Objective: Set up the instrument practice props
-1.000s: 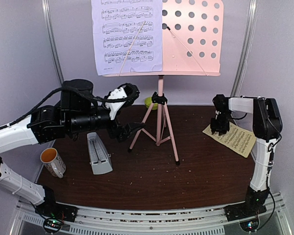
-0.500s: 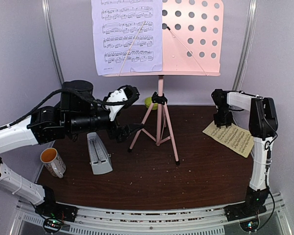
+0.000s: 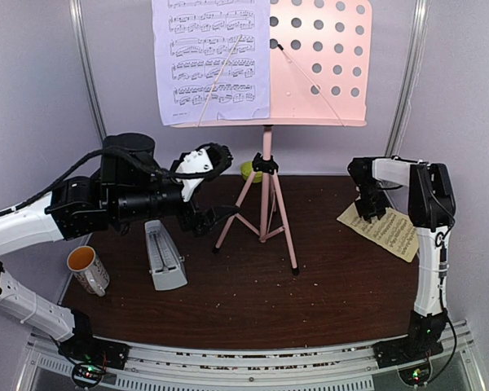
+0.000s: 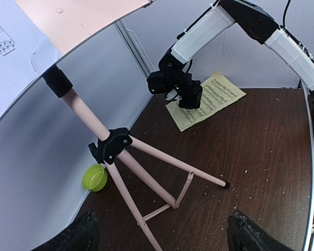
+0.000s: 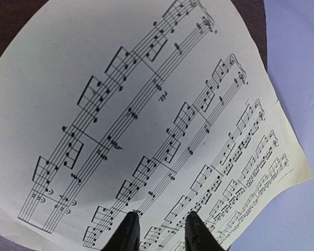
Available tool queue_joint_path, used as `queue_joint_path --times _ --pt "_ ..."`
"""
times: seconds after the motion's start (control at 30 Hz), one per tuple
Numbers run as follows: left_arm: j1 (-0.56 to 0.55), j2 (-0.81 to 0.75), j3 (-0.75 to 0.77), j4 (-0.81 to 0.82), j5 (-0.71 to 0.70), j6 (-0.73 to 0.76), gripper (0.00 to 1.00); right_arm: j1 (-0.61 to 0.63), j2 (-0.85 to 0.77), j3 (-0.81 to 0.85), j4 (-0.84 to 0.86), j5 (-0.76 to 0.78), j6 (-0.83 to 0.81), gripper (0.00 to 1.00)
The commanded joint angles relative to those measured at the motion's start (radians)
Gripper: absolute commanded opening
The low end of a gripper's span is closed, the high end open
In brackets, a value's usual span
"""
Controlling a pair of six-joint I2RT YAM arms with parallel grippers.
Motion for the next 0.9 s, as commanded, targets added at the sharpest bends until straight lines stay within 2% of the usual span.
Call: queue_joint_path --times 0.0,0.2,0.33,0.83,0.87 --pt "0.015 -0.006 -0.002 0.036 0.002 0.014 0.86 0.025 0.013 0.001 -0.027 0.004 -0.021 0.27" --pt "0.031 0.002 -0.002 0.052 0.012 0.029 0.86 0.053 0.056 0.02 -0.105 -0.099 -0.02 0.26" --pt "0.043 -0.002 -0.01 0.065 0.018 0.035 0.86 0.079 0.067 0.025 -0.139 -0.117 -0.009 0.17" --pt "0.062 -0.003 -0.03 0.105 0.027 0.031 0.86 0.022 -0.033 -0.055 -0.115 -0.271 -0.011 0.15" --pt "0.062 0.0 -0.029 0.107 0.029 0.031 0.86 0.018 -0.041 -0.061 -0.106 -0.337 -0.01 0.15"
